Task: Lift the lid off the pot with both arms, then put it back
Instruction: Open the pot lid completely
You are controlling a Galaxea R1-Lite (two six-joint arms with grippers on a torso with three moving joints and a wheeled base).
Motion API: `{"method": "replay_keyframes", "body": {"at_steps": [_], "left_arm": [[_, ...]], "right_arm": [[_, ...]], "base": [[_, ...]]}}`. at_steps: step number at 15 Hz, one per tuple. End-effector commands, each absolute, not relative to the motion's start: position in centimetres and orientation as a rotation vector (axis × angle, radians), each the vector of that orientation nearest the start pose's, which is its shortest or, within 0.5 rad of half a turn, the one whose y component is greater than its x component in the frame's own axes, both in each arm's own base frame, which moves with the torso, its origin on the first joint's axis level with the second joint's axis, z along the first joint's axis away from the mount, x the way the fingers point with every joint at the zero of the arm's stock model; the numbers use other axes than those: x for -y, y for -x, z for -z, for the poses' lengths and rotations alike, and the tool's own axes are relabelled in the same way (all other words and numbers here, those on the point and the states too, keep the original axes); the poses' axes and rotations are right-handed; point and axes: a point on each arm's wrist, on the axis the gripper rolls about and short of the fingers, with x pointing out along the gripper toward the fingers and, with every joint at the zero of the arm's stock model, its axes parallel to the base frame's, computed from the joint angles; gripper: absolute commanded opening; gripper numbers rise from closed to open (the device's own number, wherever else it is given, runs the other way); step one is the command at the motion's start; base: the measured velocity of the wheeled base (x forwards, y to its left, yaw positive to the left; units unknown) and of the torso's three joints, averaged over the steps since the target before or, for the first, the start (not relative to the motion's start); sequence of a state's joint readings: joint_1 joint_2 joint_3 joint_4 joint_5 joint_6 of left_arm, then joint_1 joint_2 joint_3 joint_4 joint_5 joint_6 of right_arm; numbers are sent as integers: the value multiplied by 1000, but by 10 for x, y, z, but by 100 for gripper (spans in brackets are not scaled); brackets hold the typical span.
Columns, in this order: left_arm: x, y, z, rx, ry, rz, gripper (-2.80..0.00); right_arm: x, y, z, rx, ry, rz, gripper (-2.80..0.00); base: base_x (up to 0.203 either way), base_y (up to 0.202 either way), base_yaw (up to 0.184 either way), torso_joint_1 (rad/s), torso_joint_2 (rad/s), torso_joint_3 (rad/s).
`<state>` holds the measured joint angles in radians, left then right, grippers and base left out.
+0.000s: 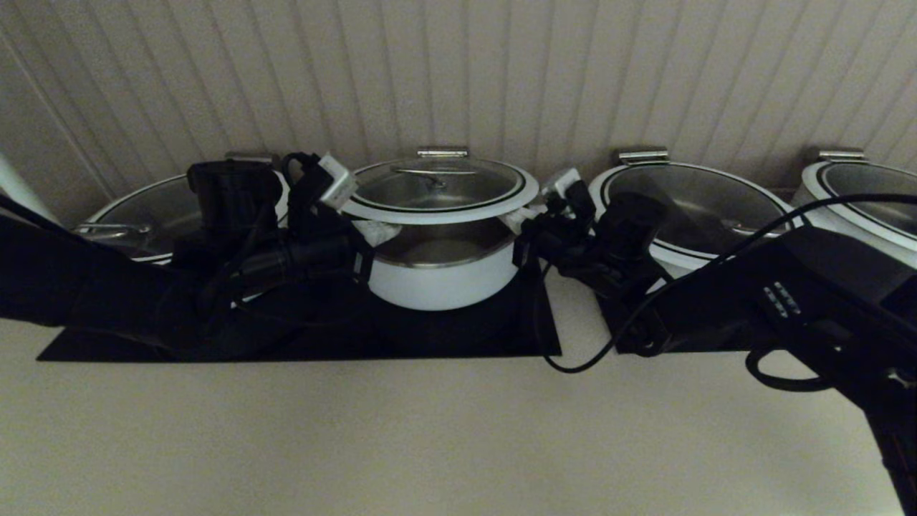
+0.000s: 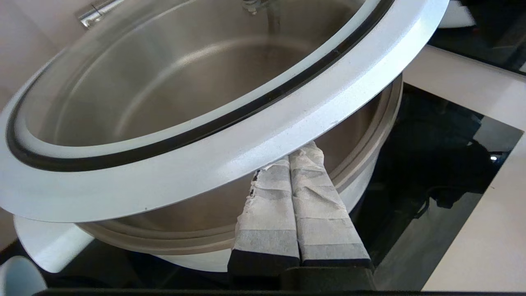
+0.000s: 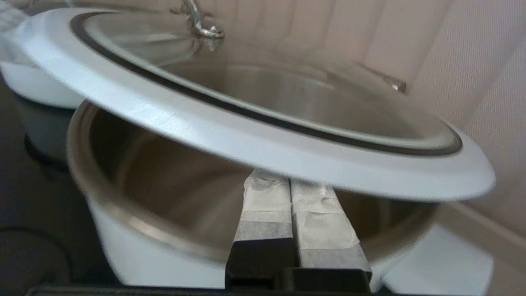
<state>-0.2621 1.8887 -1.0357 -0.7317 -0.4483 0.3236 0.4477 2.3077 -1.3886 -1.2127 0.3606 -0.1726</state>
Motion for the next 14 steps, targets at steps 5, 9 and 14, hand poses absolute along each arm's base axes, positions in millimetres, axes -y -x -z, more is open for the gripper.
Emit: {"method": "replay_keyframes", "body": {"at_steps": [5,9,14], "left_arm": [[104,-350,-192,1,-300,725,-280],[105,-352,-193,8,-301,724,-280],[106,-357,-198,29,-303,719,-280]], "right_arm": [[-157,-369,-159,262,164,-726,-280],[-101,-321,-212,327,173,-618,-280],[-53,-192,-276,377,119,-522,-280]], "base": [[0,0,0,0,0,0],[0,0,0,0,0,0],[0,0,0,0,0,0]]}}
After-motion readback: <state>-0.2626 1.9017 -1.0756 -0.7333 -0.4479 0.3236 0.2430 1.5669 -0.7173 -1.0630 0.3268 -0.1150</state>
